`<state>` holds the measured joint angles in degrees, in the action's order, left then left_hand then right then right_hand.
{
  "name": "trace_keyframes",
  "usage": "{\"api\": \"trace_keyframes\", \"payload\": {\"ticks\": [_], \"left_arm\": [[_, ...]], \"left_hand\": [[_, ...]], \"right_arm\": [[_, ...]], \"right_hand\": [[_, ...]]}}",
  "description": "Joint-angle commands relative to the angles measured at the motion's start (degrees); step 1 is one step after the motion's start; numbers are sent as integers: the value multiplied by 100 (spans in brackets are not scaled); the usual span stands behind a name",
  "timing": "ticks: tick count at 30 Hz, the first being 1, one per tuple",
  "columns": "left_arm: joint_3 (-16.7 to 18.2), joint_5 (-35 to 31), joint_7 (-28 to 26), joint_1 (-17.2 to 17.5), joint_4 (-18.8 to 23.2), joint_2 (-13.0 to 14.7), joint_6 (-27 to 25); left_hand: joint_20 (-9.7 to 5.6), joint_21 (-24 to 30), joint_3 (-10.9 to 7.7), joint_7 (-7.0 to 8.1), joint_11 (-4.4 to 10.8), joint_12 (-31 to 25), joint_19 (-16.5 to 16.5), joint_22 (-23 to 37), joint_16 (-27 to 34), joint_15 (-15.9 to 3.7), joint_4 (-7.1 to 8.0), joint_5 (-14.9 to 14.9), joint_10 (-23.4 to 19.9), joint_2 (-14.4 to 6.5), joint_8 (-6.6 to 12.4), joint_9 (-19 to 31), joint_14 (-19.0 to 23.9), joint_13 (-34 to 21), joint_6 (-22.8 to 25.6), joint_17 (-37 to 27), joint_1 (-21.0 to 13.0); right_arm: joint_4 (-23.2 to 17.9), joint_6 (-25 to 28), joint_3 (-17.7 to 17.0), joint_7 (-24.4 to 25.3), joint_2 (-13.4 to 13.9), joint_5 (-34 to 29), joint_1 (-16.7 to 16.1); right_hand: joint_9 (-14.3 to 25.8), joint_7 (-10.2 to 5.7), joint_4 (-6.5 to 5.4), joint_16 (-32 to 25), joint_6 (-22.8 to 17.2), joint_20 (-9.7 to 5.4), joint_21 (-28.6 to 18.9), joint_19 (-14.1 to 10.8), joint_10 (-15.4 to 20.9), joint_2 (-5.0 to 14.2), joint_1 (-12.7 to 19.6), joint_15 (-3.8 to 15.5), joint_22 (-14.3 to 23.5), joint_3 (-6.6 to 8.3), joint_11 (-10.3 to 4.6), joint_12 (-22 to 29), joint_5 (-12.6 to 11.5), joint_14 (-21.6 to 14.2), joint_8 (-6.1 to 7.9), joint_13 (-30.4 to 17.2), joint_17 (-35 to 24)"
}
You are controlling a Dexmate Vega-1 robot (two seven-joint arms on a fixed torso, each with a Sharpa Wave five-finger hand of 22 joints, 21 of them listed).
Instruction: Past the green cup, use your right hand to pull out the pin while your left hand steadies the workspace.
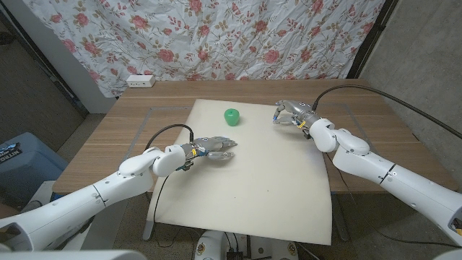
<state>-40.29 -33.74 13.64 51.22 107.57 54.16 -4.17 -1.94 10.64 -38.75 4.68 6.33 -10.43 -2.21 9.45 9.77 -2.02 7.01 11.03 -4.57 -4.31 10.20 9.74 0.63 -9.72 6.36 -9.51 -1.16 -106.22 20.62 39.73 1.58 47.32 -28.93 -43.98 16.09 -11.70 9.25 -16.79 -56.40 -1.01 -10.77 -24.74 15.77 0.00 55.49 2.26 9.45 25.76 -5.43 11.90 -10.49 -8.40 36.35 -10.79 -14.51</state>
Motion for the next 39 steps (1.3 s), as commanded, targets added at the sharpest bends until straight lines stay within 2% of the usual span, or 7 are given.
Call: {"api": "trace_keyframes", "payload": {"ticks": [1, 12, 28, 39], "left_arm": [[165, 57, -316, 167, 97, 66, -42], [359, 221, -737, 371, 166, 83, -105], [400, 198, -907, 378, 170, 108, 1], [483, 239, -1113, 465, 174, 117, 33]], "left_hand": [[-705, 47, -48, 8, -34, -35, 71, 32, 31, -403, -8, -11, -57, -479, 26, 23, 30, -26, 57, -15, -7], [-714, 66, -70, 31, -48, -23, 141, 30, 35, -410, -8, -11, -14, -483, 28, 25, 42, -28, 58, -16, -6], [-689, 88, -101, 38, -55, -21, 250, 27, 40, -417, -21, -11, 13, -485, 34, 26, 73, -29, 79, -15, -14], [-688, 83, -121, 39, -43, -24, 272, 25, 34, -425, -31, -11, 19, -485, 34, 27, 68, -29, 85, -14, -18]], "right_arm": [[-116, 234, 61, -108, -3, -237, 25], [-113, 465, 258, -359, -21, -644, 156], [-73, 715, 484, -602, -134, -1099, 233], [-96, 935, 701, -850, -202, -1632, 315]], "right_hand": [[10, -95, 9, -42, -132, 26, -7, -2, 66, 70, 13, 92, 17, -26, -18, -16, -33, -27, 8, -20, -23], [1, -96, 12, -58, -136, 25, -11, -12, 86, 72, 18, 96, 17, -34, -23, -15, -36, -58, 2, -20, -30], [-15, -100, 17, -73, -93, 17, -16, -28, 87, 62, 22, 98, 17, -53, -16, -24, -37, -79, -29, -21, -44], [-24, -103, 23, -89, -70, 15, -16, -33, 103, 60, 36, 96, 17, -61, -25, -24, -40, -106, -45, -22, -56]]}}
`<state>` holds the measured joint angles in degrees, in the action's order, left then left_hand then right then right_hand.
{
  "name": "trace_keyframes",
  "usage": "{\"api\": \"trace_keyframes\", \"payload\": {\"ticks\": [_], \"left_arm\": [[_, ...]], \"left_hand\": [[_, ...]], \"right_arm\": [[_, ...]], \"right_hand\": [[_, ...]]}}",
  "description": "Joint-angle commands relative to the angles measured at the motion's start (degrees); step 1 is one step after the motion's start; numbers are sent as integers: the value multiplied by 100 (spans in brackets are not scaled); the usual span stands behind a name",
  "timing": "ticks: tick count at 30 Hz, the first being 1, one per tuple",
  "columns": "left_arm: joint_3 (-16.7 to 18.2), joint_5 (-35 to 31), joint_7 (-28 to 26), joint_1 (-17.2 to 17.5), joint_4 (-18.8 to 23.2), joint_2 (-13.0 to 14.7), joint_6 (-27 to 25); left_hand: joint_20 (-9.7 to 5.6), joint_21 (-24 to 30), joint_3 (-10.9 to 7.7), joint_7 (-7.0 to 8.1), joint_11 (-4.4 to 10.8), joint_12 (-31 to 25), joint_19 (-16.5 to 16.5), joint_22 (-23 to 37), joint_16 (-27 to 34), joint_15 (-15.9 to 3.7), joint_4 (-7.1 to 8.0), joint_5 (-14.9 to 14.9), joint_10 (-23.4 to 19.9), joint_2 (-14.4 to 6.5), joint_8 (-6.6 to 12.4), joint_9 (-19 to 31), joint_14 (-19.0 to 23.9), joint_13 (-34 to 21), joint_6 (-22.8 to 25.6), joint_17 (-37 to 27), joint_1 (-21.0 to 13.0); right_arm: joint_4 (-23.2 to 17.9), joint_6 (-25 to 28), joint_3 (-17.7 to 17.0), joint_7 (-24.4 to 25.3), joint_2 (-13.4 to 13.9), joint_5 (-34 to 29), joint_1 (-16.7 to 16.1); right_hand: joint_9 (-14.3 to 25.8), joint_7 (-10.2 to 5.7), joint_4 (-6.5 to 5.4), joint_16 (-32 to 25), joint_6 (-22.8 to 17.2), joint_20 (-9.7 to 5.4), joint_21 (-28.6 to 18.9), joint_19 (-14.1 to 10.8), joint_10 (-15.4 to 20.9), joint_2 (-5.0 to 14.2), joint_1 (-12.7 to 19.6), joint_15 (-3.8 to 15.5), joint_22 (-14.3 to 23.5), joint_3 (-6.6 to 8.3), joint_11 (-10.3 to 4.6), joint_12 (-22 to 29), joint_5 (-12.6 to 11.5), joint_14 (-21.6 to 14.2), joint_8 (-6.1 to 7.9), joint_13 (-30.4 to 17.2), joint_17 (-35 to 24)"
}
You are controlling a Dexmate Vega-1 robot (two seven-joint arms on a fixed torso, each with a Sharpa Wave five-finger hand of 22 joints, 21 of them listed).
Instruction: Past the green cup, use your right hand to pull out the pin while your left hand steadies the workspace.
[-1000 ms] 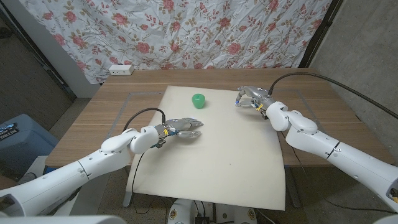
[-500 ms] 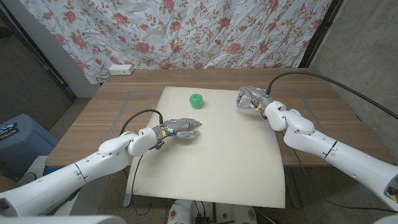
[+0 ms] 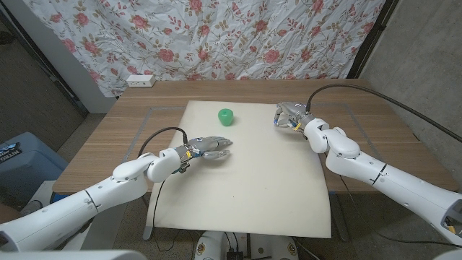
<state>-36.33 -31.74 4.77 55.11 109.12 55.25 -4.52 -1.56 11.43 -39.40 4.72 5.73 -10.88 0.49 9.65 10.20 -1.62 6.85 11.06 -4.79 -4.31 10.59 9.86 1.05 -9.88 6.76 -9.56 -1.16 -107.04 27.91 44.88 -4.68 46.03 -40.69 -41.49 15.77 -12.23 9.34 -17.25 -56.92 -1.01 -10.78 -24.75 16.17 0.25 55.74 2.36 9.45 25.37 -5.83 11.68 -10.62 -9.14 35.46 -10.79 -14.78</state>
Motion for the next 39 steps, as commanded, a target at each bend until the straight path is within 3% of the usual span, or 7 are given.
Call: {"api": "trace_keyframes", "payload": {"ticks": [1, 21, 39], "left_arm": [[96, 55, -253, 83, 13, 2, 78], [224, 168, -620, 191, 11, -65, 160], [513, 399, -1184, 406, 209, -193, -38]], "left_hand": [[-726, 4, -57, 35, 16, 21, 4, 5, -10, -466, -16, -15, 42, -485, -4, 15, 26, -13, 47, -8, -19], [-723, 19, -91, 42, 16, 11, 116, 3, -2, -473, -32, -17, 34, -480, -3, 16, 63, -13, 63, -9, -24], [-719, 19, -118, 56, 33, -10, 193, 3, 4, -461, -52, -21, -25, -464, 14, 16, 111, -13, 122, -8, -25]], "right_arm": [[-15, 211, 198, -247, -76, -490, 73], [10, 463, 447, -791, -234, -1312, 179], [186, 446, 481, -1110, -413, -1474, 219]], "right_hand": [[7, -51, 15, -45, -12, 17, -14, -29, 61, 34, 13, 86, 17, -23, 21, -3, -27, -32, 41, -22, -30], [-10, -54, 37, -52, 110, 44, -15, -37, 50, -42, 33, 64, 17, -63, 70, -15, -20, -34, -16, -24, -47], [-8, -44, 16, -50, 277, 69, -14, -43, -13, -100, 3, 34, 17, -121, 100, -41, -1, -21, -72, -28, -63]]}}
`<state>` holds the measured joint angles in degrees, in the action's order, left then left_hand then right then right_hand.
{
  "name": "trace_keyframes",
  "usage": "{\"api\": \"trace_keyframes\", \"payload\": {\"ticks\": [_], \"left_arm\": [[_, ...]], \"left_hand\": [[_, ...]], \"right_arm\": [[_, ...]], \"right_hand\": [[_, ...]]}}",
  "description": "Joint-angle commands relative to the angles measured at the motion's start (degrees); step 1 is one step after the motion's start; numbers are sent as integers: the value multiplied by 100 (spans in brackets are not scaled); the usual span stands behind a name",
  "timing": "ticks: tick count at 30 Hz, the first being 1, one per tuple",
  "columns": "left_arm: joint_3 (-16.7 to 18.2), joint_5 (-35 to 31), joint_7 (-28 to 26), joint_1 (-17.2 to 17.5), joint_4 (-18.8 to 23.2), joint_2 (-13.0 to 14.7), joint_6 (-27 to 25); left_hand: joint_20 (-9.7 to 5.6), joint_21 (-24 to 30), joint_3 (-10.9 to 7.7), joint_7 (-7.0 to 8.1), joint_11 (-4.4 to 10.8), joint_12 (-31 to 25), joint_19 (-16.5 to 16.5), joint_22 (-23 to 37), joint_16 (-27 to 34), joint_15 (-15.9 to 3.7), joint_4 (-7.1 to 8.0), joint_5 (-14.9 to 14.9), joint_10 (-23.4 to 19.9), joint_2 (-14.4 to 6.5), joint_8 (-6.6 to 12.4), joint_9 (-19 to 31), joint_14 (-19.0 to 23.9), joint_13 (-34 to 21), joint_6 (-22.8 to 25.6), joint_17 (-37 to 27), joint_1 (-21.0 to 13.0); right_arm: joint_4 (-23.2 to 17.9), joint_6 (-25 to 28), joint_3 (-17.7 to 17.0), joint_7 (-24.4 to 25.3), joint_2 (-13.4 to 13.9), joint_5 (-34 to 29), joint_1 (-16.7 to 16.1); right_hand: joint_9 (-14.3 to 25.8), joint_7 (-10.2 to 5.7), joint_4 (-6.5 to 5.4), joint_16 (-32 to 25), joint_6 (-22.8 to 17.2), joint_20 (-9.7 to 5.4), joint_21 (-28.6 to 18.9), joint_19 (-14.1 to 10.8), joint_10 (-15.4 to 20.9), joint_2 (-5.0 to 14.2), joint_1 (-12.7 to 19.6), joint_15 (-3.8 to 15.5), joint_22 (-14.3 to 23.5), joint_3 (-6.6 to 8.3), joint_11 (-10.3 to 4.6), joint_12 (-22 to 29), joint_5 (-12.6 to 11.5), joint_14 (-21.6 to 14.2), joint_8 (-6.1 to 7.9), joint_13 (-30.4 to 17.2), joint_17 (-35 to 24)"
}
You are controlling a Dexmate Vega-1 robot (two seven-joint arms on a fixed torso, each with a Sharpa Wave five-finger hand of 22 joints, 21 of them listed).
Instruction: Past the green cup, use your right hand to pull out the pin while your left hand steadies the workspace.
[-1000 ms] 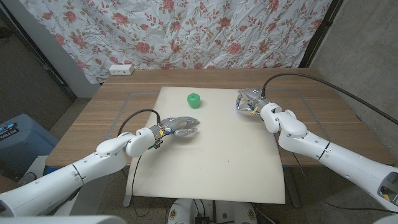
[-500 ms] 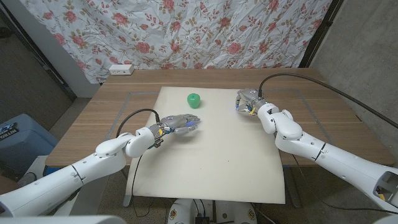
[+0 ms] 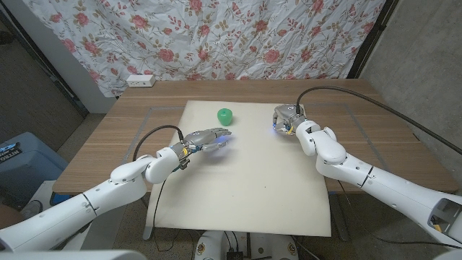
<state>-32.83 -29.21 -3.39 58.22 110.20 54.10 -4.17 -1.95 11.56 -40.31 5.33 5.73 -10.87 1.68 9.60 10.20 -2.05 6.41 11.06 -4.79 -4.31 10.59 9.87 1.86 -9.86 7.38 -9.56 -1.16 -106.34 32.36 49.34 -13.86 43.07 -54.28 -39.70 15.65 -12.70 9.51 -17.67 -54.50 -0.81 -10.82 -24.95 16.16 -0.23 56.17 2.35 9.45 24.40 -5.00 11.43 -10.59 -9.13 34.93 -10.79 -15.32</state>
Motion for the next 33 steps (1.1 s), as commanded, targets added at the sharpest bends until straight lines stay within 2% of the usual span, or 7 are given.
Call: {"api": "trace_keyframes", "payload": {"ticks": [1, 11, 20, 23, 30, 33], "left_arm": [[165, 141, -391, 90, 102, -84, -67], [204, 119, -513, 69, 135, -116, -86], [217, 70, -610, 19, 131, -148, -61], [225, 62, -631, 19, 137, -158, -71], [263, 33, -739, 47, 171, -178, -104], [267, 21, -766, 42, 175, -188, -97]], "left_hand": [[-678, 7, -29, -8, 30, -13, 79, 8, 3, -418, -9, -21, -33, -463, 14, 15, 31, -15, 63, -9, -25], [-678, 4, -40, 5, 35, -20, 106, 8, 7, -427, -18, -23, -61, -457, 20, 16, 60, -15, 94, -9, -25], [-679, -2, -49, 10, 36, -24, 116, 8, 5, -425, -22, -24, -83, -455, 23, 16, 69, -15, 116, -9, -24], [-679, -5, -52, 17, 37, -23, 118, 8, 4, -421, -24, -24, -84, -456, 23, 16, 69, -15, 123, -9, -24], [-679, -11, -61, 14, 45, -21, 121, 9, 2, -420, -25, -24, -89, -457, 22, 16, 76, -15, 134, -10, -22], [-678, -13, -65, 14, 38, -20, 127, 9, 2, -420, -26, -25, -93, -459, 19, 16, 80, -15, 136, -10, -22]], "right_arm": [[122, 2, 34, -196, -126, -113, 41], [137, -59, -5, -223, -165, 4, 49], [139, -102, -7, -310, -171, 106, 90], [132, -116, -4, -340, -167, 140, 101], [104, -127, -64, -360, -168, 323, 103], [92, -149, -90, -335, -154, 400, 104]], "right_hand": [[3, 3, -1, -7, 39, 48, -10, -22, -13, -53, -42, 34, 17, -25, 15, -16, -4, -22, -20, -28, -10], [10, 11, -22, 8, 205, 89, -7, -19, -73, -121, -105, -23, 17, -85, 53, -33, 16, -5, -72, -30, -11], [-15, 11, -51, 83, 697, 185, 5, 31, -279, -292, -276, -184, 20, -193, 157, -71, 39, 100, -270, -36, -16], [-50, 16, -70, 108, 986, 221, 6, 50, -444, -326, -352, -220, 22, -204, 228, -94, 40, 136, -407, -39, -37], [-98, 42, -136, 176, 1420, 322, 21, 155, -661, -427, -605, -351, 26, -303, 277, -100, 52, 265, -606, -45, -63], [-107, 52, -155, 195, 1498, 364, 25, 187, -724, -464, -689, -377, 27, -342, 291, -103, 54, 300, -641, -47, -67]]}}
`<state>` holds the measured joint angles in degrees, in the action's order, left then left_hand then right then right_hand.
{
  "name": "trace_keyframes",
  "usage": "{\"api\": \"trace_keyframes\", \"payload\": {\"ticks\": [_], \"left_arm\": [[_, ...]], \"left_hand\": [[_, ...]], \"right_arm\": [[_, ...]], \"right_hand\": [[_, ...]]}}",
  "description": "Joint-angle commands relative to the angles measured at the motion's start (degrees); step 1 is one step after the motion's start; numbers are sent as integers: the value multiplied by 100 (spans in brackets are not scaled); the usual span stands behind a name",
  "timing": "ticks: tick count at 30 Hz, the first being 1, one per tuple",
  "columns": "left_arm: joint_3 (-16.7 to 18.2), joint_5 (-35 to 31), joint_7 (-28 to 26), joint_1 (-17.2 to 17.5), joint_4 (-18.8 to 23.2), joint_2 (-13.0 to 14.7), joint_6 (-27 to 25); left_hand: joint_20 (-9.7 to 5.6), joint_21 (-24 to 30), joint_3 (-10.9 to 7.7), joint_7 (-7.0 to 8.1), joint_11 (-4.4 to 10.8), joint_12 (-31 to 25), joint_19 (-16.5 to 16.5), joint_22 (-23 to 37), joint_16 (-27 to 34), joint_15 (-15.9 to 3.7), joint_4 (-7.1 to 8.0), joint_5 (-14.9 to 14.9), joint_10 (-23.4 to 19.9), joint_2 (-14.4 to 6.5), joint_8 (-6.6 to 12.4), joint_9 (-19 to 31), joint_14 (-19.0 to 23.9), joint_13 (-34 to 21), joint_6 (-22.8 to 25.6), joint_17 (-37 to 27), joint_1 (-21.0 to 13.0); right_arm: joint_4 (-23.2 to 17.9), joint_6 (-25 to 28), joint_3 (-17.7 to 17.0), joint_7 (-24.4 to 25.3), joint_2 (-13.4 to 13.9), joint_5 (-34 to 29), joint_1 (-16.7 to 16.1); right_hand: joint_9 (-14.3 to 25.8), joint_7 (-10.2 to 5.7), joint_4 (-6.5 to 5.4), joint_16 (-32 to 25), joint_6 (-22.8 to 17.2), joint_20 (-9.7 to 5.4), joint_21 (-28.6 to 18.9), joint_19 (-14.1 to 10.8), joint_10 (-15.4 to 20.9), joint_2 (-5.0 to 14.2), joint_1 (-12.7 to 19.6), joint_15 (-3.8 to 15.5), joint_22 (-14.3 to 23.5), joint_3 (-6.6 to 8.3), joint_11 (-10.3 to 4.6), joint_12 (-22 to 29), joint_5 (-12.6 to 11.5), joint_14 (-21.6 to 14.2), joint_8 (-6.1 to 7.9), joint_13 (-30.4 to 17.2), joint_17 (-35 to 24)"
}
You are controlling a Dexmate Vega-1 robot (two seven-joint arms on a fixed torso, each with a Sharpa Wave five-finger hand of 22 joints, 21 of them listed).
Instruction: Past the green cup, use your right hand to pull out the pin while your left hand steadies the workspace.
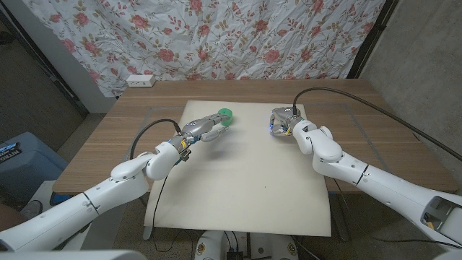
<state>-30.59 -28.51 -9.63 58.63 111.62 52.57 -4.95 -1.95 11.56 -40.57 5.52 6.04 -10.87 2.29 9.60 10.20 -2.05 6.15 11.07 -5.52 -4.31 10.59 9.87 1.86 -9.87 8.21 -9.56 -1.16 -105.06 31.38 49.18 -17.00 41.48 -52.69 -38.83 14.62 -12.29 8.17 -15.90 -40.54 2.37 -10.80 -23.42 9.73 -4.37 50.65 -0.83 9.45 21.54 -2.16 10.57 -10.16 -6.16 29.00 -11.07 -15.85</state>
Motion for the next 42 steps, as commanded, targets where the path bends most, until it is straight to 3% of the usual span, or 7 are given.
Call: {"api": "trace_keyframes", "payload": {"ticks": [1, 13, 18, 29, 34, 37, 42], "left_arm": [[44, -55, -150, 0, 34, -40, -20], [60, -70, -201, 12, 41, -59, -35], [74, -80, -234, 33, 55, -57, -53], [246, 109, -377, 202, 129, -32, -110], [392, 405, -479, 284, 78, -78, -58], [477, 595, -549, 332, 39, -125, -35], [563, 838, -665, 347, -102, -190, 80]], "left_hand": [[-679, -13, -39, -5, 7, -20, 66, 9, 2, -422, 1, -25, -19, -459, 18, 16, 81, -14, 50, -10, -21], [-681, -22, -53, -3, 5, -16, 76, 9, -1, -420, 0, -26, -25, -458, 14, 16, 91, -14, 63, -11, -17], [-681, -24, -58, 0, 7, -14, 82, 9, -2, -419, -2, -27, -27, -458, 11, 16, 93, -14, 64, -11, -16], [-675, -29, -68, 6, 18, -12, 97, 9, -2, -422, -5, -28, -32, -451, 6, 16, 106, -14, 68, -11, -13], [-669, -25, -70, 13, 17, -9, 119, 9, -3, -423, -9, -30, -31, -442, -1, 16, 110, -14, 56, -11, -11], [-667, -24, -71, 15, 22, -7, 128, 9, -4, -423, -10, -30, -27, -438, -2, 16, 111, -14, 55, -11, -10], [-669, -25, -70, 22, 28, -5, 138, 8, -5, -423, -11, -32, -24, -428, -6, 16, 113, -14, 48, -12, -5]], "right_arm": [[-41, -56, -81, -6, 12, 260, 15], [-129, -51, -160, 128, 53, 482, -23], [-146, -44, -176, 135, 72, 575, -16], [-140, -226, -296, 194, 154, 995, -9], [-131, -443, -468, 357, 232, 1386, -73], [-125, -536, -590, 572, 252, 1607, -158], [-121, -586, -715, 823, 265, 1874, -243]], "right_hand": [[-8, 33, -33, 26, 156, 55, 20, 38, -100, -61, -180, -83, 28, -73, 14, -14, 11, 17, -72, -19, -16], [-56, 101, -70, 91, 722, 173, 30, 159, -326, -107, -434, -192, 29, -151, 88, -14, -11, 131, -316, -23, -37], [-129, 109, -64, 140, 1137, 253, 35, 260, -498, -112, -531, -261, 28, -165, 139, -15, -26, 227, -527, -25, -49], [-222, 204, -106, 232, 1729, 341, 41, 430, -761, -154, -800, -410, 28, -246, 222, -10, -39, 421, -855, -26, -56], [-262, 262, -162, 265, 2042, 397, 51, 548, -856, -161, -1008, -479, 28, -309, 253, 3, -52, 496, -1044, -27, -59], [-294, 286, -210, 281, 2375, 414, 40, 599, -899, -152, -1184, -514, 28, -357, 273, 21, -58, 542, -1239, -27, -62], [-314, 311, -259, 283, 2543, 386, 37, 644, -908, -106, -1321, -515, 29, -384, 261, 36, -56, 557, -1356, -25, -66]]}}
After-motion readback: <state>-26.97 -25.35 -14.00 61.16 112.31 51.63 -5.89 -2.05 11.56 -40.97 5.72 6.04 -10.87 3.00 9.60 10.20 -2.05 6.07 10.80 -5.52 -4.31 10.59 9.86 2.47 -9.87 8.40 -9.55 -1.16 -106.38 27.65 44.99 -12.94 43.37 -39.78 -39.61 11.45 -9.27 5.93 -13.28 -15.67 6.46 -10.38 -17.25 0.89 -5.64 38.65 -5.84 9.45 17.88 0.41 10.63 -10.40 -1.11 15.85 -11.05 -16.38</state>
